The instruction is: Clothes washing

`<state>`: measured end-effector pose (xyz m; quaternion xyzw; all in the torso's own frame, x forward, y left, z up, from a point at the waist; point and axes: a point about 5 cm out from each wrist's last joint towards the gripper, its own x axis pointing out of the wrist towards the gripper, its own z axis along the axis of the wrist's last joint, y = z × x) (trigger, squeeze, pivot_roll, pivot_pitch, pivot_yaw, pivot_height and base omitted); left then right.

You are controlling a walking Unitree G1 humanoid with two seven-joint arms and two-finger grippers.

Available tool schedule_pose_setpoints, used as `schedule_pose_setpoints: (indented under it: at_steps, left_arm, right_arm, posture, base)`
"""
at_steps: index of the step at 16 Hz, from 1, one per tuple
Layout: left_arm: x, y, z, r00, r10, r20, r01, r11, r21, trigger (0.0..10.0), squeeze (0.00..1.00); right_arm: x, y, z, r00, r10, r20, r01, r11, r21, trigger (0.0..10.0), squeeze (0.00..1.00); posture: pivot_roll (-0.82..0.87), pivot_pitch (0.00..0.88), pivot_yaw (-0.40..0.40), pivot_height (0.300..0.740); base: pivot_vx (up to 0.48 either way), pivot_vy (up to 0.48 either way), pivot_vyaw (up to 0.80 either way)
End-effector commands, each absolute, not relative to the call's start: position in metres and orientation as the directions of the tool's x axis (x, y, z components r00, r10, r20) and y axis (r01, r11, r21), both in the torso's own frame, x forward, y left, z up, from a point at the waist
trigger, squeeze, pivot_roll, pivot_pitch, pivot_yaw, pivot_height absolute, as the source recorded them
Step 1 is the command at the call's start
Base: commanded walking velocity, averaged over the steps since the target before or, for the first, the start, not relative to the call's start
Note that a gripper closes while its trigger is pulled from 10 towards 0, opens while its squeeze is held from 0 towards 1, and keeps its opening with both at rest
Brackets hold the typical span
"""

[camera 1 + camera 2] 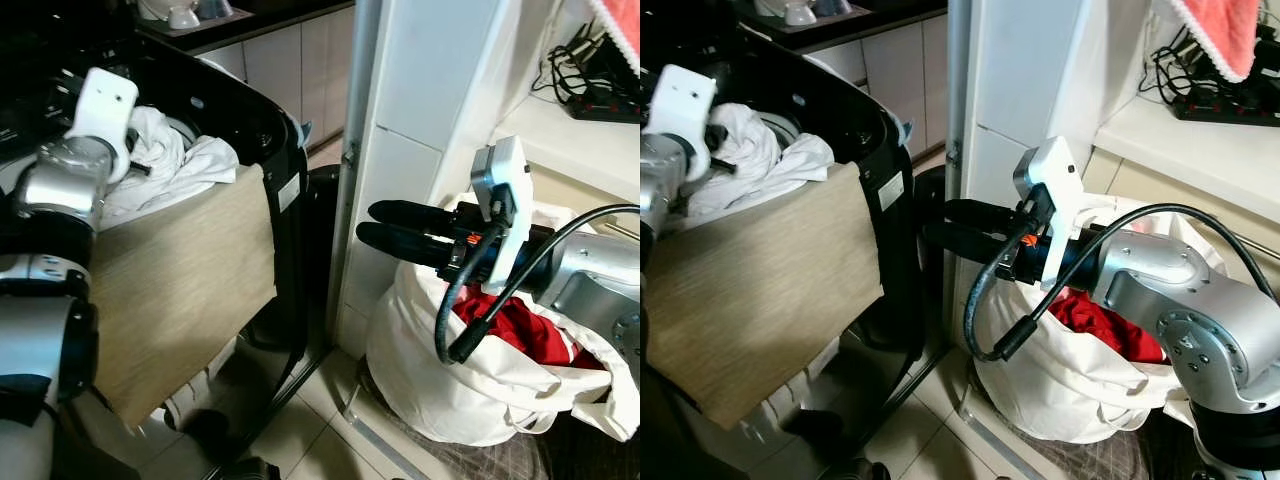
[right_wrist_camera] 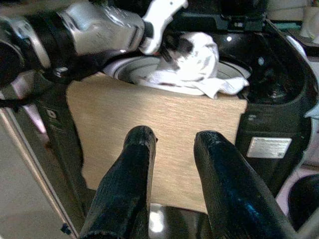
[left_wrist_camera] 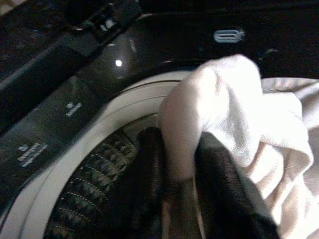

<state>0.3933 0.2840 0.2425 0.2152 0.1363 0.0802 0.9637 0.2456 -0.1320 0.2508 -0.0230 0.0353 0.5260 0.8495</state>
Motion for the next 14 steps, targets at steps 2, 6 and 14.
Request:
schedule_pose_setpoints:
  at_steps: [2, 6, 14]
  left_arm:
    - [0.391, 0.299, 0.262, 0.944, 0.284, -0.165, -0.182, 0.871, 0.457, 10.0, 1.0]
    - [0.387, 0.309, 0.285, 0.939, 0.344, -0.028, -0.286, 0.821, 0.495, 10.0, 1.0]
    - [0.388, 0.183, 0.268, 0.885, -0.457, 0.088, 0.408, 0.853, 0.327, 10.0, 0.0]
  right_arm:
    - [0.256, -0.138, 0.25, 0.524, 0.845, -0.106, -0.851, 0.524, -0.03, 10.0, 0.0]
    - [0.265, -0.143, 0.25, 0.58, 0.808, -0.102, -0.814, 0.58, -0.028, 10.0, 0.0]
    - [0.311, -0.188, 0.209, 0.878, 0.395, -0.271, -0.428, 0.901, -0.073, 10.0, 0.59]
  posture:
    - [-0.12, 0.0, 0.023, 0.74]
    - [-0.12, 0.0, 0.025, 0.74]
    - [-0.11, 0.0, 0.037, 0.74]
  base:
    - [0.0, 0.0, 0.0]
    - [0.0, 0.0, 0.0]
    - [0.0, 0.0, 0.0]
